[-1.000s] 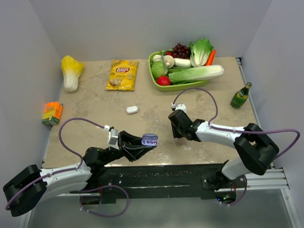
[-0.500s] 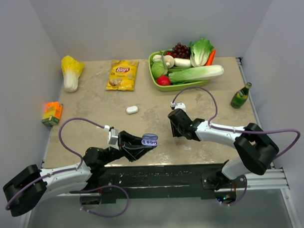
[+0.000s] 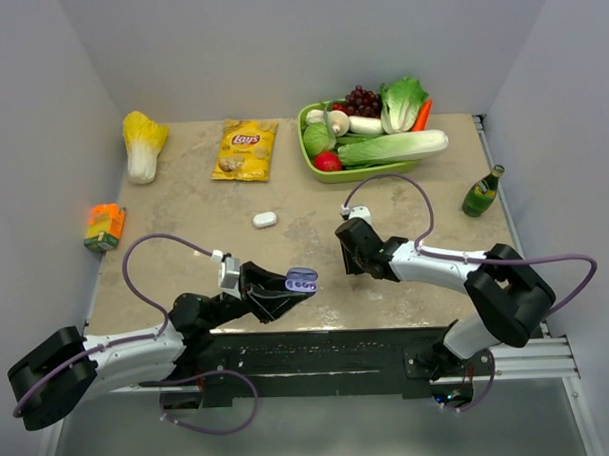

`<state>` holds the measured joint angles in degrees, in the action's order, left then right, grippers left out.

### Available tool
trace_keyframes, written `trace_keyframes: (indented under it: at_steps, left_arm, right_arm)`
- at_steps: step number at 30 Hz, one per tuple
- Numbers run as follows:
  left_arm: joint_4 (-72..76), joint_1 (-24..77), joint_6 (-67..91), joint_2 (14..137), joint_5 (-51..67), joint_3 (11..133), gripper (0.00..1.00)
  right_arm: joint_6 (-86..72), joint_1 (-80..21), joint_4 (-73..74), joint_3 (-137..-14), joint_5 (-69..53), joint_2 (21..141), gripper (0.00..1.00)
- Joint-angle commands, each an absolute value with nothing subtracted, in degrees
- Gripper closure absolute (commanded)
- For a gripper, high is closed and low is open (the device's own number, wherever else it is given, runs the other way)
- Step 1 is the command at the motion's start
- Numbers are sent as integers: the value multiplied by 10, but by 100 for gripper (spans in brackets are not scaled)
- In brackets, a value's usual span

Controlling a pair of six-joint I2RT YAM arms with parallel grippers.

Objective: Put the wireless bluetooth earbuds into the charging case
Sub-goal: Pick up the earbud from the center of the board.

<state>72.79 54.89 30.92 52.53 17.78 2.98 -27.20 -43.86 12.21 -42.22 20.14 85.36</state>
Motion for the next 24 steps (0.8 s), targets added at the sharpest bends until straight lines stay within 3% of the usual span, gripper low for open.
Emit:
trace_keyframes:
  at_steps: [1, 10, 24]
  left_arm:
    - [944, 553, 309, 515, 177, -74, 100]
    - [943, 553, 310, 513, 176, -77, 100]
    - [946, 553, 310, 509, 174, -84, 100]
  right_arm:
    - [-265, -438, 109, -442, 213, 863, 62]
    - [-265, -432, 107, -447, 220, 870, 62]
    - [-258, -431, 106, -461, 225, 889, 71]
